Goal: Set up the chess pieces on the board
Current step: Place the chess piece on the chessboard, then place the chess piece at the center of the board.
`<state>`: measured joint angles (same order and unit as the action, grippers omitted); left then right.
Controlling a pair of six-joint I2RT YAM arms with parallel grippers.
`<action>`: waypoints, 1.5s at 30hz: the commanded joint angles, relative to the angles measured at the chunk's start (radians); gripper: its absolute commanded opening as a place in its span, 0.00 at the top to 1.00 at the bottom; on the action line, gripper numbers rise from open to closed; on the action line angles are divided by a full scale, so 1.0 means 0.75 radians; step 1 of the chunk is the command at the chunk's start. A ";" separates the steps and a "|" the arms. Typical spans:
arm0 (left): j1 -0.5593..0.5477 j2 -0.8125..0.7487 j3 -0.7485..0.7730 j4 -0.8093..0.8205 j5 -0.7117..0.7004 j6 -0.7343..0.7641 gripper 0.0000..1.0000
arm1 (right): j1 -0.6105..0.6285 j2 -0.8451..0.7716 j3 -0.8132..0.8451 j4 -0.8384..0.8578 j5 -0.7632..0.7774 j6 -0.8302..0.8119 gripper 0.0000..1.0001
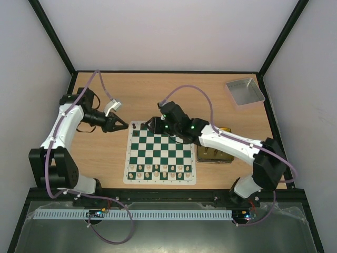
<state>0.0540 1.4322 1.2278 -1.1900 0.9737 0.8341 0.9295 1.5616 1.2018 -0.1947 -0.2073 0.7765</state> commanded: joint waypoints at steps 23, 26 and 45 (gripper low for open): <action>0.058 0.490 0.013 -0.149 -1.722 -0.010 0.98 | 0.001 -0.207 -0.341 0.012 -0.067 -0.068 0.67; 0.098 0.512 -0.091 -0.150 -1.935 0.004 0.98 | 0.002 -0.222 -0.385 0.034 -0.087 -0.064 0.67; 0.214 0.704 -0.281 -0.116 -2.211 -0.079 0.75 | 0.000 -0.199 -0.444 0.065 -0.107 -0.109 0.67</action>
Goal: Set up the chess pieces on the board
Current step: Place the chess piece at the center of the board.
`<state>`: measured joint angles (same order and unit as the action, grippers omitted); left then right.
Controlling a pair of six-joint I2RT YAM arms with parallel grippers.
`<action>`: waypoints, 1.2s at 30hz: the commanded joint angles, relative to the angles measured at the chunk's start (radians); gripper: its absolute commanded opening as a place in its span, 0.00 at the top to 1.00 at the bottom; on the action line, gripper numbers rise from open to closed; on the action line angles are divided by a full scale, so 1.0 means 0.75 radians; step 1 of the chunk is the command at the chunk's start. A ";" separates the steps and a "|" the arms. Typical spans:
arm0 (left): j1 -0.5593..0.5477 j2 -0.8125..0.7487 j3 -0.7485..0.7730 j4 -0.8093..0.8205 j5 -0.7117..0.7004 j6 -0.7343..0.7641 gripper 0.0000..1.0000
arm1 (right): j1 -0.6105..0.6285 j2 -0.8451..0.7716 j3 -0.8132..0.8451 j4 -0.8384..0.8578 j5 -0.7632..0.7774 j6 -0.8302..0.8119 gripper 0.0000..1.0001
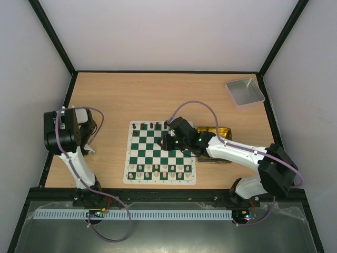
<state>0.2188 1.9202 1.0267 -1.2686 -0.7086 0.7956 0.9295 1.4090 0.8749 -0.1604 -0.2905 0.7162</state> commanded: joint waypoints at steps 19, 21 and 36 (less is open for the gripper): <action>-0.014 -0.002 0.500 -0.032 0.440 0.146 0.51 | 0.001 0.058 0.084 -0.021 0.010 -0.034 0.67; -0.015 -0.038 0.546 -0.036 0.500 0.158 0.50 | 0.000 0.064 0.110 -0.044 0.024 -0.043 0.67; 0.181 -0.685 0.039 0.644 0.963 0.254 0.74 | -0.001 0.000 0.195 -0.196 0.197 -0.063 0.67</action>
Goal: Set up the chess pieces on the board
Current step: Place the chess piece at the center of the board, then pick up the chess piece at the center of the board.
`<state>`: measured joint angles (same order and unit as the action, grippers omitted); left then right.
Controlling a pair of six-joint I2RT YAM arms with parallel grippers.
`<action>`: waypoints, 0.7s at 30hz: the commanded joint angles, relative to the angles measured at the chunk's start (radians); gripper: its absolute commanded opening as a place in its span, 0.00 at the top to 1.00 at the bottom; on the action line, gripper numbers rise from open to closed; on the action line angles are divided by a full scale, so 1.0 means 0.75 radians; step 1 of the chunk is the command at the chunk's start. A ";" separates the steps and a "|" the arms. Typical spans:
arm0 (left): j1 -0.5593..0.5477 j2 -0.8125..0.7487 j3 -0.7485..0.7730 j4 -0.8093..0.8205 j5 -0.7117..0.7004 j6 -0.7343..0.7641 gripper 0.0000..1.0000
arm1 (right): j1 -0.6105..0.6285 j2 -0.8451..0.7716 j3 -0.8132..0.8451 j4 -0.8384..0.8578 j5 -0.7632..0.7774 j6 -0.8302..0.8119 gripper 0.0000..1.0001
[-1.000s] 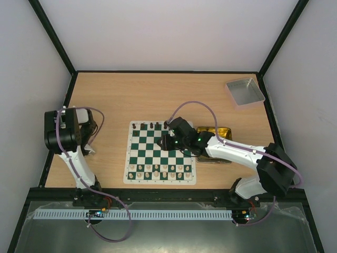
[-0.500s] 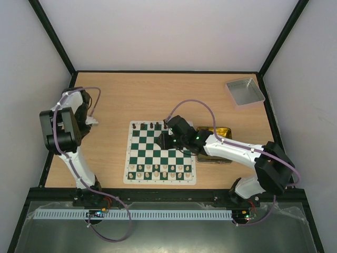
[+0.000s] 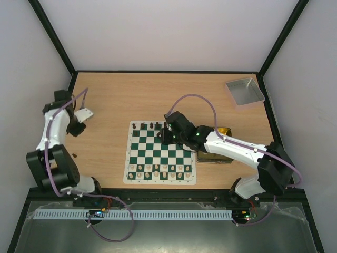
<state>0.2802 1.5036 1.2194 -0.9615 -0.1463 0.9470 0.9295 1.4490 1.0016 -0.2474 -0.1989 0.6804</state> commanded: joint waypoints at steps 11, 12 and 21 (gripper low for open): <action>0.432 -0.160 -0.555 0.389 0.488 0.162 0.73 | -0.002 -0.060 0.085 -0.177 0.098 -0.004 0.64; 0.458 -0.160 -0.564 0.393 0.500 0.174 0.69 | -0.002 -0.057 0.089 -0.180 0.099 0.000 0.64; 0.593 -0.134 -0.577 0.350 0.550 0.305 0.57 | -0.001 -0.034 0.096 -0.183 0.086 0.050 0.64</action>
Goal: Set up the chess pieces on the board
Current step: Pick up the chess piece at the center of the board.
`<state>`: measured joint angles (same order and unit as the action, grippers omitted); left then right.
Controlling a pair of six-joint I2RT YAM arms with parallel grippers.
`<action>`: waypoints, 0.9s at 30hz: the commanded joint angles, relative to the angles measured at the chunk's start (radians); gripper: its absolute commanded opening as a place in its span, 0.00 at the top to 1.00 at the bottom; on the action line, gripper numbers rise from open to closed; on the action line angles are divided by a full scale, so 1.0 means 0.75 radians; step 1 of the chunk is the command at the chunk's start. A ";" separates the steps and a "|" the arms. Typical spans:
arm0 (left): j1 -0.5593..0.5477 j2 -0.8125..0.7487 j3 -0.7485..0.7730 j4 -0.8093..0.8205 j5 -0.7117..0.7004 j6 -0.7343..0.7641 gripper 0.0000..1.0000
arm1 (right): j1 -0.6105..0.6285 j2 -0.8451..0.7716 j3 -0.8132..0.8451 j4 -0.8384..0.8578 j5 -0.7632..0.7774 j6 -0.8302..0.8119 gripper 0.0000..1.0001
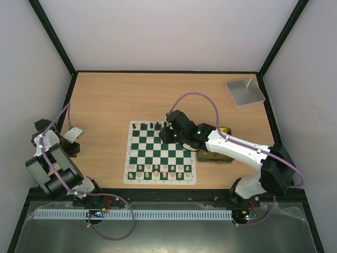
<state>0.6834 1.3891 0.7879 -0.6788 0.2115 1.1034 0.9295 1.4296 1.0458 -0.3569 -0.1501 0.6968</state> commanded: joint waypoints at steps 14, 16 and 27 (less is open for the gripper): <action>0.132 0.126 0.020 -0.056 0.051 0.179 0.66 | -0.002 0.007 0.050 -0.057 0.014 0.045 0.64; 0.132 0.127 0.025 -0.062 0.053 0.178 0.68 | -0.002 0.003 0.044 -0.053 0.014 0.047 0.64; 0.131 0.167 0.058 -0.081 0.061 0.167 0.95 | -0.001 -0.009 0.016 -0.031 0.023 0.048 0.64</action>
<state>0.7757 1.4921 0.8108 -0.7139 0.2356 1.2228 0.9295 1.4326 1.0584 -0.3706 -0.1509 0.7261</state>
